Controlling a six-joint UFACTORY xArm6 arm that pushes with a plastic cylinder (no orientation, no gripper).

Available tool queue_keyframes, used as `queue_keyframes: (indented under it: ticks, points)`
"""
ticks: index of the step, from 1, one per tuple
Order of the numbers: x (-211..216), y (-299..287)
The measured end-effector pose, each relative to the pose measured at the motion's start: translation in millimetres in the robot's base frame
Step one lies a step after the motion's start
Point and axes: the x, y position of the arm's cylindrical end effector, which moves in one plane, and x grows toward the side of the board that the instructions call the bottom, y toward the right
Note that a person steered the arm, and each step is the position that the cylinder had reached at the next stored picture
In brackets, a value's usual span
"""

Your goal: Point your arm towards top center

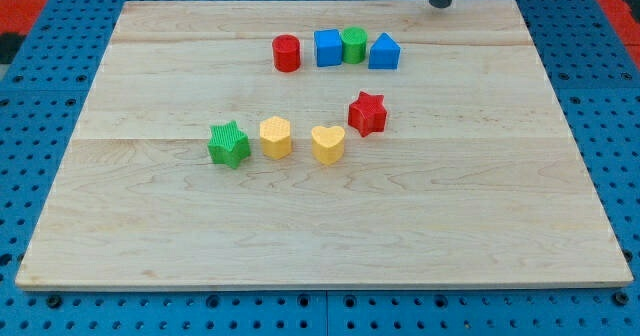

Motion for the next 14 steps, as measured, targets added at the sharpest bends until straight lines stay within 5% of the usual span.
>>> queue_keyframes:
  ticks: [4,5,6,10,12,13,14]
  points:
    - [10,12]
    - [55,94]
    - [1,39]
    - [44,116]
    - [0,174]
    - [-1,157]
    - [0,53]
